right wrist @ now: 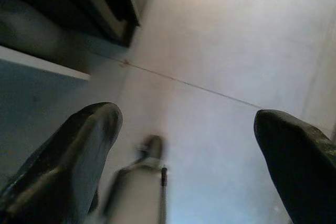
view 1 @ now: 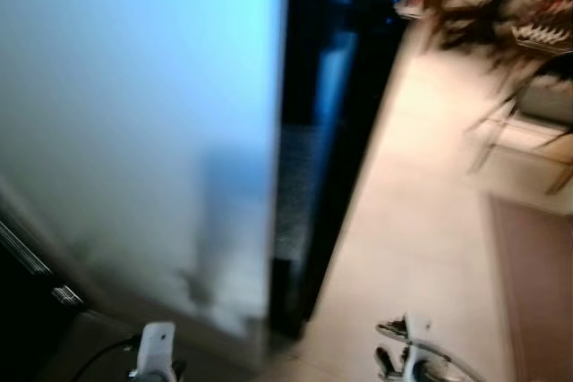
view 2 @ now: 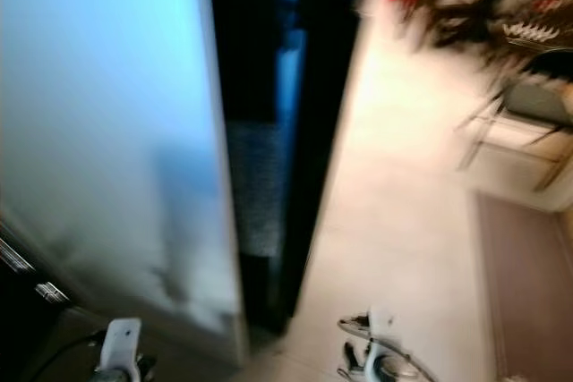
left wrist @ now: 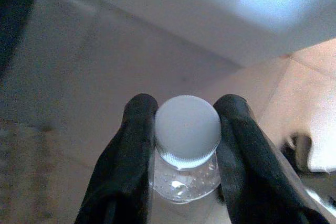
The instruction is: Restocking fridge
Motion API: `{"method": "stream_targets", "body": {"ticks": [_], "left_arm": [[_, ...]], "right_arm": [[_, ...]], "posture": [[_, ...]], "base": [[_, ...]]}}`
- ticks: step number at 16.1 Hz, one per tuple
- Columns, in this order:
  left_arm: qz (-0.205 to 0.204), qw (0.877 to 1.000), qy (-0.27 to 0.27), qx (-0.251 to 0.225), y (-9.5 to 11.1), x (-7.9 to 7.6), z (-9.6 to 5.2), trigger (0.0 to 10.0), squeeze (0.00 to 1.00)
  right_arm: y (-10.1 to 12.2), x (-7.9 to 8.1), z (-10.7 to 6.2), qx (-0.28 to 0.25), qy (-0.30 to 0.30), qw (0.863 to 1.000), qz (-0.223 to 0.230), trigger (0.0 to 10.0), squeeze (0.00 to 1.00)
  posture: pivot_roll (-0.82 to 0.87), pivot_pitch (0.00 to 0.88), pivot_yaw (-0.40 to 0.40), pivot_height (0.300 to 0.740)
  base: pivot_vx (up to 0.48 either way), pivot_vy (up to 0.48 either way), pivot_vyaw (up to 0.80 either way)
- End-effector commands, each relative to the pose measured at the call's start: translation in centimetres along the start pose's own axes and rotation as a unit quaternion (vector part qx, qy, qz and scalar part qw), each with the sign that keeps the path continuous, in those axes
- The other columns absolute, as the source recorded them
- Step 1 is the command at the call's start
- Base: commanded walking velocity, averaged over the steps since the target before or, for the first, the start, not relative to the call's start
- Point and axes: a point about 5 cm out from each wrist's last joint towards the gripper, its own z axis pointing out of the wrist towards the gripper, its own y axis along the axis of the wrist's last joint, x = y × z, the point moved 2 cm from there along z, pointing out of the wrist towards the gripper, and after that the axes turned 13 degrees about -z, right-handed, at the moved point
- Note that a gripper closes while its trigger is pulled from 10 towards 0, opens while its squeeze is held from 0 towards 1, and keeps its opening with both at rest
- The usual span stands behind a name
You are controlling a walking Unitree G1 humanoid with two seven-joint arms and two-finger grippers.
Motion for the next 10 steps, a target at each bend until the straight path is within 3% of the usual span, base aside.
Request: {"method": "stream_targets", "body": {"ticks": [1,8,10], "left_arm": [[0.0,1.0,-0.007,0.0,0.0,-0.6,0.0,10.0,0.0],[0.007,1.0,-0.007,-0.001,0.1,-0.6,0.0,10.0,0.0],[0.009,1.0,-0.006,-0.001,0.1,-0.6,0.0,10.0,0.0]], "right_arm": [[-1.1,-0.6,-0.1,0.013,-0.008,1.0,0.006,10.0,0.0],[-0.7,-0.9,-0.2,-0.004,-0.022,1.0,-0.001,10.0,0.0],[0.1,-1.2,-0.3,-0.052,-0.05,0.997,0.01,10.0,0.0]], "posture": [[0.15,0.0,-0.033,0.74],[0.15,0.0,-0.037,0.74],[0.14,0.0,-0.029,0.74]], "base": [[0.0,0.281,0.0],[0.0,0.036,0.0],[0.0,0.0,0.0]]}}
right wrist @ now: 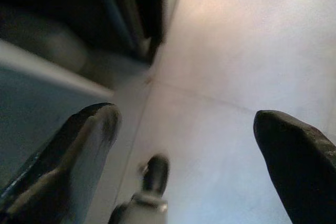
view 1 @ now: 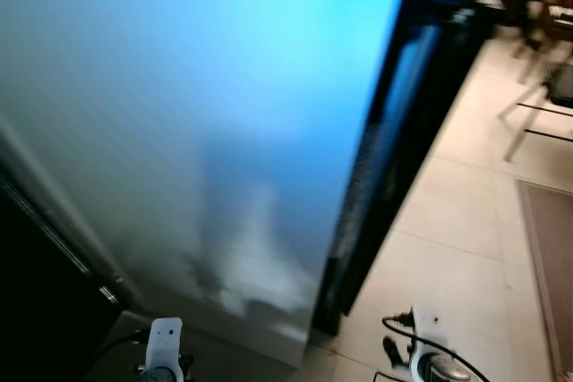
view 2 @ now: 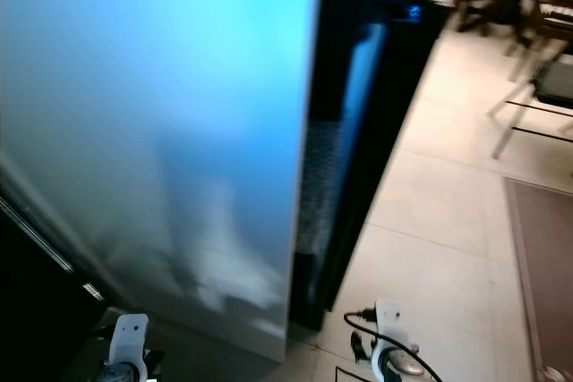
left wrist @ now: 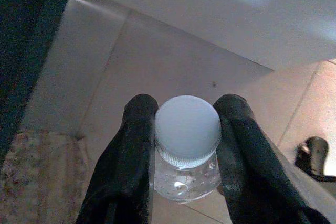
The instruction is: Restocking fridge
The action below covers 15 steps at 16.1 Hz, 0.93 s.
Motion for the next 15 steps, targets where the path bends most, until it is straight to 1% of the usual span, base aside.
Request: {"method": "stream_targets", "body": {"ticks": [1,2,3,4,7,8,10,11,12,13,14,15], "left_arm": [[0.01,1.0,0.003,0.005,-0.2,0.3,0.0,10.0,0.0],[0.013,1.0,0.003,0.006,-0.2,0.3,0.0,10.0,0.0],[0.016,1.0,0.003,0.006,-0.2,0.4,0.0,10.0,0.0],[0.016,1.0,0.004,0.005,-0.2,0.4,0.0,10.0,0.0],[0.017,1.0,0.004,0.004,-0.2,0.5,0.0,10.0,0.0],[0.018,1.0,0.004,0.005,-0.2,0.6,-0.1,10.0,0.0],[0.021,1.0,0.004,0.005,-0.3,0.7,-0.1,10.0,0.0],[0.024,1.0,0.003,0.006,-0.3,0.7,-0.1,10.0,0.0],[0.027,1.0,0.003,0.006,-0.3,0.8,-0.1,10.0,0.0],[0.027,1.0,0.003,0.006,-0.3,0.8,-0.1,10.0,0.0],[0.026,1.0,0.003,0.005,-0.4,0.8,-0.1,10.0,0.0],[0.027,1.0,0.004,0.005,-0.4,0.9,-0.1,10.0,0.0]], "right_arm": [[0.5,-0.8,-0.1,-0.03,-0.037,0.999,0.021,10.0,0.0],[0.8,-1.0,-0.2,-0.045,-0.051,0.997,0.022,10.0,0.0],[1.3,-1.1,-0.3,-0.071,-0.06,0.996,0.015,10.0,0.0],[1.5,-1.1,-0.3,-0.08,-0.064,0.995,0.012,10.0,0.0],[2.5,-1.3,-0.7,-0.133,-0.084,0.988,-0.005,10.0,0.0],[2.6,-1.4,-0.8,-0.148,-0.092,0.985,0.002,10.0,0.0],[2.7,-1.4,-1.0,-0.161,-0.099,0.982,0.006,10.0,0.0],[2.9,-1.3,-1.1,-0.176,-0.1,0.979,0.02,10.0,0.0],[3.0,-1.2,-1.2,-0.187,-0.089,0.977,0.039,10.0,0.0],[3.1,-1.1,-1.2,-0.189,-0.083,0.977,0.043,10.0,0.0],[3.2,-0.7,-1.2,-0.197,-0.059,0.977,0.054,10.0,0.0],[3.3,-0.4,-1.2,-0.204,-0.039,0.977,0.055,10.0,0.0]], "posture": [[0.13,0.0,-0.024,0.74],[0.13,0.0,-0.022,0.74],[0.13,0.0,-0.02,0.74],[0.13,0.0,-0.02,0.74],[0.13,0.0,-0.019,0.74],[0.12,0.0,-0.016,0.74],[0.12,0.0,-0.015,0.74],[0.11,0.0,-0.008,0.74],[0.11,0.0,-0.008,0.74],[0.11,0.0,-0.008,0.74],[0.11,0.0,-0.011,0.74],[0.11,0.0,-0.012,0.74]], "base": [[0.0,0.0,0.0],[0.0,0.0,0.0],[0.0,0.0,0.0],[0.0,0.0,0.0],[0.0,0.0,0.0],[0.0,0.0,0.0],[0.0,0.0,0.0],[0.0,0.0,0.0],[0.0,0.0,0.0],[0.0,0.0,0.0],[0.0,0.0,0.0],[0.0,0.0,0.0]]}}
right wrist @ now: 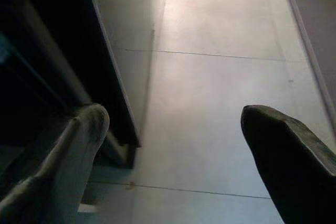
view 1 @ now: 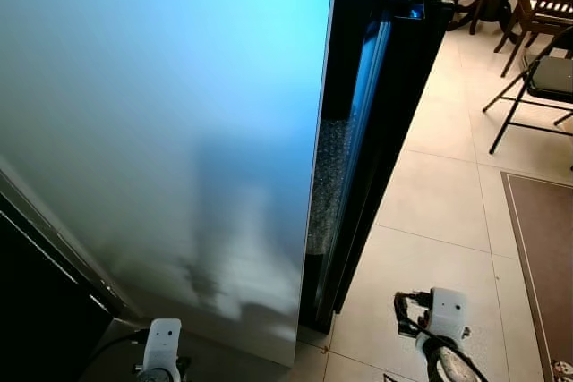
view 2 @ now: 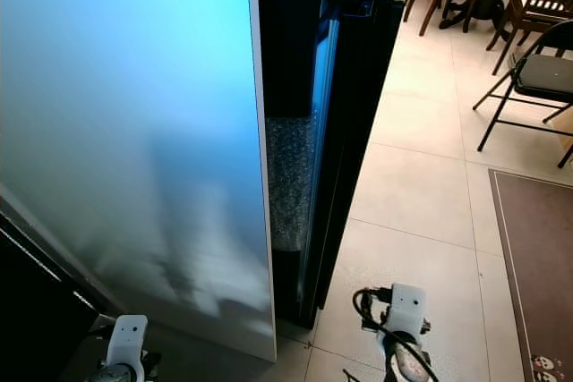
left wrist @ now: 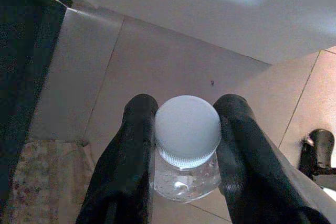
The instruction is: Restocking fridge
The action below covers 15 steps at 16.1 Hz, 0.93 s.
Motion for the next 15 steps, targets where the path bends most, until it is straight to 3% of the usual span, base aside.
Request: {"method": "stream_targets", "body": {"ticks": [1,4,6,7,8,9,11,13,15], "left_arm": [[0.005,1.0,0.002,0.005,-0.5,0.4,-0.1,10.0,0.0],[0.006,1.0,0.002,0.006,-0.5,0.3,-0.1,10.0,0.0],[0.005,1.0,0.001,0.004,-0.3,0.3,-0.1,10.0,0.0],[0.005,1.0,0.002,0.003,-0.3,0.2,0.0,10.0,0.0],[0.003,1.0,0.003,0.002,-0.3,0.2,0.0,10.0,0.0],[0.002,1.0,0.004,0.001,-0.2,0.2,0.0,10.0,0.0],[0.0,1.0,0.004,0.001,-0.2,0.1,0.0,10.0,0.0],[-0.006,1.0,0.007,0.0,-0.2,0.0,0.0,10.0,0.0],[-0.007,1.0,0.007,-0.001,-0.2,0.0,0.0,10.0,0.0]], "right_arm": [[0.1,0.0,0.0,-0.006,0.002,1.0,-0.002,10.0,0.0],[0.6,-0.3,0.0,-0.024,-0.01,0.998,-0.051,10.0,0.0],[0.9,-0.5,0.0,-0.036,-0.023,0.998,-0.046,10.0,0.0],[1.2,-0.7,0.0,-0.046,-0.029,0.996,-0.076,10.0,0.0],[7.5,-0.7,1.2,-0.168,-0.073,0.97,-0.16,10.0,0.0],[10.4,-0.3,1.4,-0.222,-0.085,0.96,-0.149,10.0,0.0],[10.7,-0.6,1.4,-0.234,-0.088,0.953,-0.172,10.0,0.0],[10.5,-0.6,1.8,-0.207,-0.078,0.968,-0.121,10.0,0.0],[11.0,-0.3,1.9,-0.215,-0.068,0.965,-0.132,10.0,0.0]], "posture": [[0.11,0.0,-0.014,0.74],[0.1,0.0,-0.014,0.74],[0.1,0.0,-0.018,0.74],[0.1,0.0,-0.018,0.74],[0.1,0.0,-0.021,0.74],[0.1,0.0,-0.021,0.74],[0.11,0.0,-0.023,0.74],[0.11,0.0,-0.028,0.74],[0.11,0.0,-0.029,0.74]], "base": [[0.0,0.0,0.0],[0.0,0.0,0.0],[0.0,0.0,0.0],[0.0,0.0,0.0],[0.0,0.0,0.0],[0.0,0.0,0.0],[0.0,0.0,0.0],[0.0,0.0,0.0],[0.0,0.0,0.0]]}}
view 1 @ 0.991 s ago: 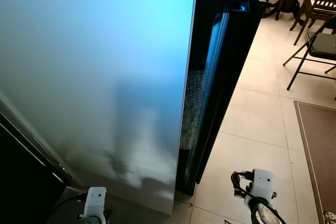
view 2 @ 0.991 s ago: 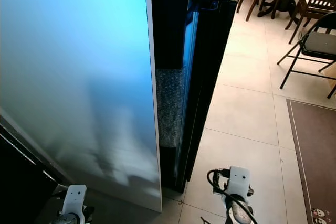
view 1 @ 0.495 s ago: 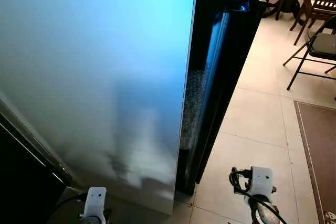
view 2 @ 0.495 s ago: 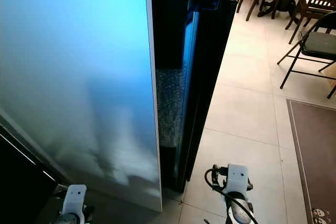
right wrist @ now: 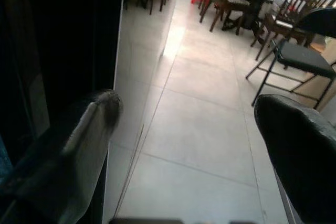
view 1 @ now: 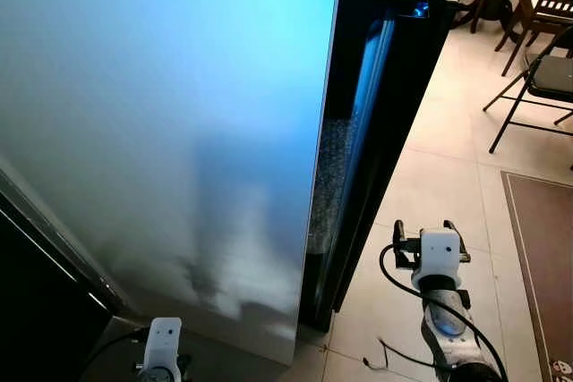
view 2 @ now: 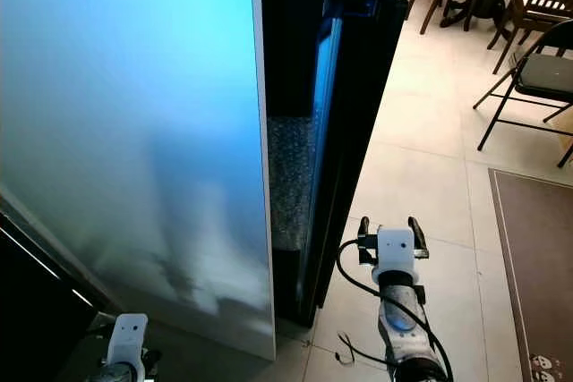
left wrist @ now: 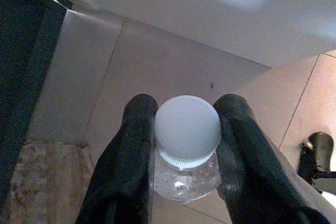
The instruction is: Restocking fridge
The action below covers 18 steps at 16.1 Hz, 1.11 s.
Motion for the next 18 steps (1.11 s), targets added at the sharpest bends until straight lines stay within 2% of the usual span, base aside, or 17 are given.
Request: {"method": "stream_targets", "body": {"ticks": [1,2,3,4,8,9,12,16,17,18], "left_arm": [[-0.003,1.0,0.004,0.007,-0.4,0.1,0.0,10.0,0.0],[-0.004,1.0,0.004,0.007,-0.4,0.0,0.0,10.0,0.0],[-0.005,1.0,0.004,0.007,-0.4,0.0,0.0,10.0,0.0],[-0.006,1.0,0.004,0.006,-0.4,0.0,0.0,10.0,0.0],[-0.004,1.0,0.003,0.007,-0.4,-0.1,0.0,10.0,0.0],[-0.002,1.0,0.004,0.008,-0.5,0.0,0.0,10.0,0.0],[-0.002,1.0,0.005,0.009,-0.5,0.1,-0.1,10.0,0.0],[-0.001,1.0,0.005,0.009,-0.5,0.2,-0.1,10.0,0.0],[-0.002,1.0,0.006,0.009,-0.5,0.3,-0.1,10.0,0.0],[-0.002,1.0,0.006,0.01,-0.6,0.3,-0.1,10.0,0.0]], "right_arm": [[-0.1,0.1,0.1,0.001,0.018,1.0,-0.003,10.0,0.0],[-0.2,1.1,-0.3,-0.003,0.048,0.999,-0.001,10.0,0.0],[-0.5,1.6,-0.5,0.004,0.063,0.998,0.022,10.0,0.0],[-0.9,2.3,-0.7,0.026,0.091,0.993,0.067,10.0,0.0],[-1.5,2.3,-0.7,0.041,0.13,0.988,0.079,10.0,0.0],[-0.8,2.6,-0.3,0.026,0.159,0.982,0.103,10.0,0.0],[0.8,3.2,0.6,0.003,0.193,0.974,0.117,10.0,0.0],[3.4,2.4,2.1,-0.052,0.185,0.973,0.129,10.0,0.0],[5.6,2.2,2.7,-0.102,0.174,0.973,0.112,10.0,0.0],[6.5,2.1,2.8,-0.122,0.168,0.973,0.105,10.0,0.0]], "posture": [[0.11,0.0,-0.029,0.74],[0.11,0.0,-0.029,0.74],[0.12,0.0,-0.031,0.74],[0.11,0.0,-0.03,0.74],[0.11,0.0,-0.024,0.74],[0.11,0.0,-0.021,0.74],[0.11,0.0,-0.02,0.74],[0.11,0.0,-0.023,0.74],[0.11,0.0,-0.025,0.74],[0.11,0.0,-0.028,0.74]], "base": [[0.0,0.0,0.0],[0.0,0.0,0.0],[0.0,0.0,0.0],[0.0,0.0,0.0],[0.0,0.0,0.0],[0.0,0.0,0.0],[0.0,0.0,0.0],[0.0,0.0,0.0],[0.0,0.0,0.0],[0.0,0.0,0.0]]}}
